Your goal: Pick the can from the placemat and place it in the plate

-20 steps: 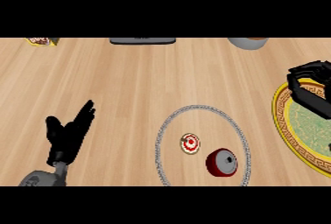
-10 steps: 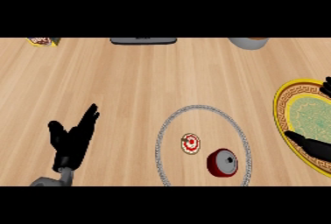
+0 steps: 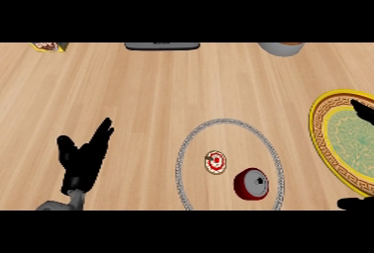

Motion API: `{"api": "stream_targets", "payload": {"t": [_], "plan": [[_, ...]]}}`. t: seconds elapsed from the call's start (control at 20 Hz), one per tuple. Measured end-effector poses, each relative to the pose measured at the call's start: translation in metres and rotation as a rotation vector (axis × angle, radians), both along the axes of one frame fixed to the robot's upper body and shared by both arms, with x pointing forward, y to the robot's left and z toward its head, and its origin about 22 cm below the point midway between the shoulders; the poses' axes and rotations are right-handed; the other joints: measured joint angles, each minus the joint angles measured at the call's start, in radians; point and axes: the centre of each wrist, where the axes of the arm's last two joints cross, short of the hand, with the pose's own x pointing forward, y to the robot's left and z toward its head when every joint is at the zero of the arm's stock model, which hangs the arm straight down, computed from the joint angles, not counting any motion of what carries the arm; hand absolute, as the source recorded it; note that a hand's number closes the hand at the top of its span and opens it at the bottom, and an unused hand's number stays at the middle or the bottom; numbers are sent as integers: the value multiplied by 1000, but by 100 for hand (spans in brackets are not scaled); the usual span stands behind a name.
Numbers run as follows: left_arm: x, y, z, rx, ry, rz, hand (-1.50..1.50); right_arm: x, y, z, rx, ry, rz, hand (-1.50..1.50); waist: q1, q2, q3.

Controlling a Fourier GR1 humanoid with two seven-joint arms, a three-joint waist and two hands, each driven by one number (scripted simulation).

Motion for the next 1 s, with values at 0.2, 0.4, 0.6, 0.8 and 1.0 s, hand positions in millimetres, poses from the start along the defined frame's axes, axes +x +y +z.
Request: {"api": "stream_targets", "payload": {"t": [0.2,0.4,0.6,0.8,1.0], "plan": [[1,-2,-2,-3,-1,-3,0,-6,25,15,-113,78,13,-150,5,1,0],[2,-4,-2,0,-10,-4,0,-13,58,18,-184,143,14,-150,10,2,1],[-2,-3,-3,4,-16,-4,0,-21,89,13,-230,169,6,-150,12,2,2],[-1,-4,-4,3,-16,-10,0,-15,106,4,-272,211,-13,-150,14,2,3],[-2,2,-4,-8,-17,-11,0,-12,125,-15,-285,267,1,-150,13,2,3]]}}
